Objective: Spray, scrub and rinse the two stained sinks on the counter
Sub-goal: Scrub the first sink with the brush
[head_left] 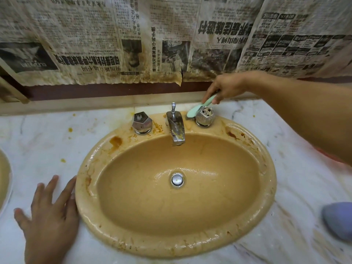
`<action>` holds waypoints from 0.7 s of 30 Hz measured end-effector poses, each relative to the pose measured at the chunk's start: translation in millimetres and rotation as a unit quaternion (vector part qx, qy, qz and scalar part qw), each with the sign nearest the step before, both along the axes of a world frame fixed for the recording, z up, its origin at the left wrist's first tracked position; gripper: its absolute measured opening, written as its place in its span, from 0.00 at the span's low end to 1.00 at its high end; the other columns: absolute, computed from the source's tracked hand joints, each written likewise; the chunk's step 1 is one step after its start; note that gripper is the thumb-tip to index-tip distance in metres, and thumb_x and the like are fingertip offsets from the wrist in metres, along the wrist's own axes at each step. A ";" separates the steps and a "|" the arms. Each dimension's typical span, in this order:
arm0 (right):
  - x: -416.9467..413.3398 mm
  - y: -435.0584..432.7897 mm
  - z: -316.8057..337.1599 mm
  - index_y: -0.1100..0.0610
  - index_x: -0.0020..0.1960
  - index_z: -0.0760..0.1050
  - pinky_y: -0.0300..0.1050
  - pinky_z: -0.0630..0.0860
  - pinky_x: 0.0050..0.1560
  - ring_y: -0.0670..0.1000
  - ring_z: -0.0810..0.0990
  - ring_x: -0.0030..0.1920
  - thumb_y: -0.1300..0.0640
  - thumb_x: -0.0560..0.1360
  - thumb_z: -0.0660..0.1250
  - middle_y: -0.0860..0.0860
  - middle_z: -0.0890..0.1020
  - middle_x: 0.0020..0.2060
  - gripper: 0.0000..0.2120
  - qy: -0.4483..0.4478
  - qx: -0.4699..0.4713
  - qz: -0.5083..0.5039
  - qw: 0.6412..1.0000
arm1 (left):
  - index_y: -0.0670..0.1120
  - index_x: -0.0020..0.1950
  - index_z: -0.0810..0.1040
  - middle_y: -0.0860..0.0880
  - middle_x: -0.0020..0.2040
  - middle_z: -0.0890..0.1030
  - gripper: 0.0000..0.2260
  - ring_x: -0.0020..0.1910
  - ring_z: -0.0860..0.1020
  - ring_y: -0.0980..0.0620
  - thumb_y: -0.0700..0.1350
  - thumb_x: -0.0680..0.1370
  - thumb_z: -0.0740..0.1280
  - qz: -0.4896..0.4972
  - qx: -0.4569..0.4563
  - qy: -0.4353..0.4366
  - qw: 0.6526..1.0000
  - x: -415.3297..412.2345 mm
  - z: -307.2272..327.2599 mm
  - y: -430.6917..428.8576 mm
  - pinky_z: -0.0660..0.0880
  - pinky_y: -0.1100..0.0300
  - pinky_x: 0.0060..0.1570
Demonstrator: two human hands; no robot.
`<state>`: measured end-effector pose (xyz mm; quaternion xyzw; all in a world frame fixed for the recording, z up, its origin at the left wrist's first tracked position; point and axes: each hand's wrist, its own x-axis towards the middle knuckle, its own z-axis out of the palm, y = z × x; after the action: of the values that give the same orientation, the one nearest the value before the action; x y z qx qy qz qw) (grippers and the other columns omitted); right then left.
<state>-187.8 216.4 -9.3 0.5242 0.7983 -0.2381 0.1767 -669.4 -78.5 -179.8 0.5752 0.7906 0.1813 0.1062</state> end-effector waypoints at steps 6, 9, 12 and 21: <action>-13.4 3.9 -11.1 0.43 0.66 0.80 0.47 0.74 0.57 0.49 0.80 0.54 0.59 0.79 0.71 0.44 0.84 0.56 0.18 -0.004 0.011 0.030 0.999 | 0.69 0.76 0.65 0.47 0.81 0.63 0.25 0.80 0.55 0.40 0.65 0.81 0.44 -0.007 -0.010 0.022 1.000 -4.7 -4.6 -0.5 0.54 0.26 0.74; 14.2 -3.9 -2.3 0.43 0.67 0.80 0.40 0.70 0.45 0.44 0.76 0.46 0.58 0.79 0.71 0.44 0.83 0.54 0.18 -0.044 0.034 0.007 0.998 | 0.71 0.76 0.62 0.47 0.80 0.63 0.23 0.80 0.54 0.40 0.65 0.81 0.45 -0.001 -0.012 0.001 1.000 -7.2 -10.0 0.5 0.53 0.26 0.74; 10.1 -13.9 -5.6 0.45 0.67 0.80 0.39 0.66 0.44 0.42 0.74 0.44 0.58 0.80 0.70 0.40 0.82 0.53 0.17 -0.030 0.072 0.011 0.997 | 0.69 0.76 0.63 0.45 0.80 0.64 0.24 0.79 0.55 0.38 0.63 0.81 0.46 0.001 -0.019 0.015 1.000 -3.1 -11.0 2.1 0.53 0.26 0.74; 24.4 -53.9 2.0 0.50 0.68 0.79 0.41 0.66 0.54 0.48 0.75 0.51 0.57 0.81 0.69 0.50 0.83 0.62 0.16 -0.066 0.085 -0.058 0.993 | 0.67 0.77 0.66 0.46 0.80 0.64 0.27 0.80 0.55 0.39 0.68 0.81 0.41 -0.019 -0.011 0.011 1.000 -4.6 -6.0 -1.3 0.53 0.26 0.74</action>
<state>-163.4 162.4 -7.3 0.5969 0.7707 -0.1445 0.1700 -674.0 -79.9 -185.7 0.5908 0.7827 0.1644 0.1066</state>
